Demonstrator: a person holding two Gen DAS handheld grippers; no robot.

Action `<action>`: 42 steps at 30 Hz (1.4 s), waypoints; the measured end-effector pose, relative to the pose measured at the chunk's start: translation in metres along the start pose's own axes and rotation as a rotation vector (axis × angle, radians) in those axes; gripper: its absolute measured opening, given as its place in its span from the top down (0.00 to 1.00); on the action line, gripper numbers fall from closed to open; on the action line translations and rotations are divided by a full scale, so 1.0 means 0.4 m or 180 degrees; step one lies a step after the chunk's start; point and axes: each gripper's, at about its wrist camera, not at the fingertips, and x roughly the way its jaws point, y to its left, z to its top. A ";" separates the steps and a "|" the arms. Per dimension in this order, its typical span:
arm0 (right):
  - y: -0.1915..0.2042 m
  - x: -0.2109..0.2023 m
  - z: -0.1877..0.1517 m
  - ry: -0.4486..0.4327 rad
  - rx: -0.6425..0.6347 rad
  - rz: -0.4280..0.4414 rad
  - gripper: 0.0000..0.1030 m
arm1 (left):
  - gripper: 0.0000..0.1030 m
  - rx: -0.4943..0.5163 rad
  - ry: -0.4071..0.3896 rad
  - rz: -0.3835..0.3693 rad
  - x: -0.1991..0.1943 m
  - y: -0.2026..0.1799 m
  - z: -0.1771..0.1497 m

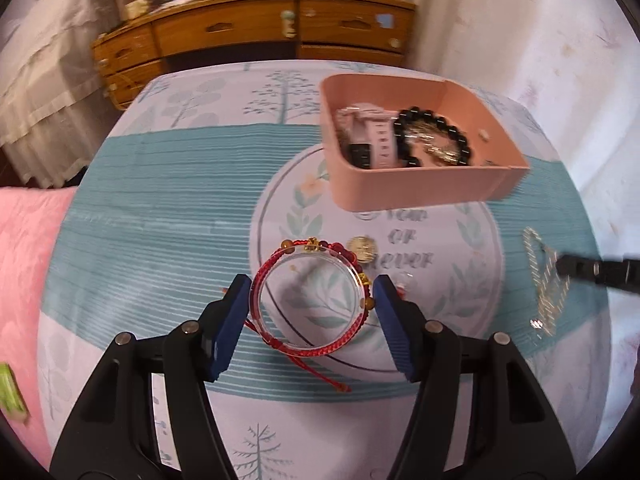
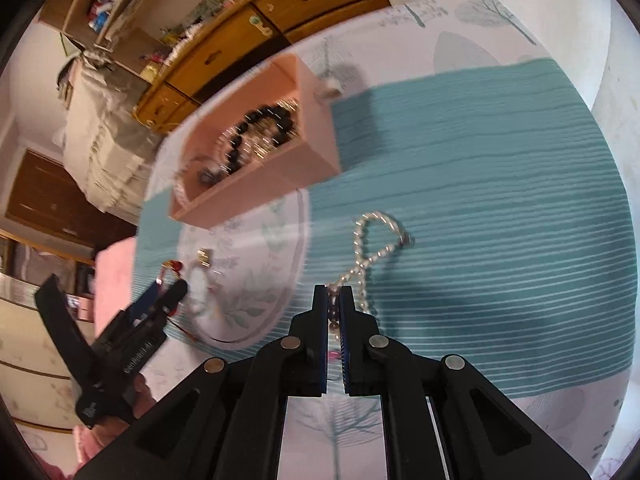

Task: Organize jewelry
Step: 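Grasp the pearl necklace with the right gripper while the left grasps the red bracelet, then carry the necklace and red bracelet over the pink tray and release both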

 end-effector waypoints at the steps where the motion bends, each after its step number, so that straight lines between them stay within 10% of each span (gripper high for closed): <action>1: 0.009 -0.016 0.005 -0.0038 -0.0019 0.0040 0.96 | 0.42 0.0058 0.0028 -0.0041 -0.010 -0.003 0.007; 27: 0.402 -0.465 0.252 -0.1395 -0.0951 0.0839 0.96 | 0.42 0.0839 -0.0577 -0.0532 -0.345 -0.122 0.329; 35: 0.436 -0.454 0.307 -0.1431 -0.0905 0.0794 0.96 | 0.42 0.0690 -0.0711 -0.0721 -0.259 -0.147 0.378; 42: 0.304 -0.217 0.307 -0.0994 -0.0805 0.0491 0.96 | 0.41 0.0558 -0.0552 -0.0655 -0.038 -0.151 0.364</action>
